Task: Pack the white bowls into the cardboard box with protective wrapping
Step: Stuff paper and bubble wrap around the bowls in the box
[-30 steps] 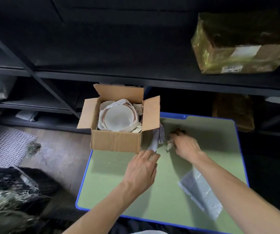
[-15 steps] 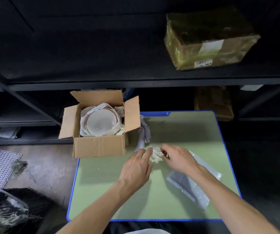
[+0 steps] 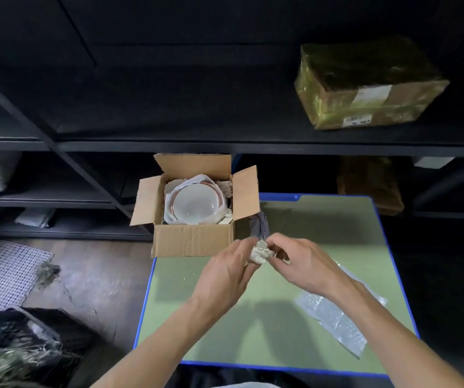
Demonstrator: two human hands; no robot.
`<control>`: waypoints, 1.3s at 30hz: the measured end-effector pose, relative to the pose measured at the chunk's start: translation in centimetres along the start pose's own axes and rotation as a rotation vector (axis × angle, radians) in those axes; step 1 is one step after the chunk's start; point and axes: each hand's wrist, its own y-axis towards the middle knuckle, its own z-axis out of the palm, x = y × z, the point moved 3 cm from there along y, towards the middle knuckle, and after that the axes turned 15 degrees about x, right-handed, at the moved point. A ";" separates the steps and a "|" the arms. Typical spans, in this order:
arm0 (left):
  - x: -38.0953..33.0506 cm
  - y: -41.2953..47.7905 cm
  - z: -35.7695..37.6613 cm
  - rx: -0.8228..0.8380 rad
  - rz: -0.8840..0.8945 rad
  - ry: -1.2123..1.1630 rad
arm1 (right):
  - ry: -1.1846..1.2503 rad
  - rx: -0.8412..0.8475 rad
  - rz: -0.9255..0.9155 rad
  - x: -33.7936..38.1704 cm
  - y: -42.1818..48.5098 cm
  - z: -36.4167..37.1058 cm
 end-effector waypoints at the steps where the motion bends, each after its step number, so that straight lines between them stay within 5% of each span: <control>1: 0.5 -0.3 -0.8 -0.019 -0.001 -0.022 | -0.003 0.001 -0.024 1.0 0.4 -0.2; 20: 12.4 -4.7 -11.4 0.067 0.006 0.070 | -0.010 -0.091 -0.041 14.7 10.6 3.2; 26: 16.6 -3.5 -15.1 -0.035 -0.049 0.149 | 0.078 -0.198 0.175 15.1 12.5 2.5; 39: 17.5 0.8 -15.2 0.169 0.084 0.314 | 0.206 -0.305 0.239 14.7 13.0 3.2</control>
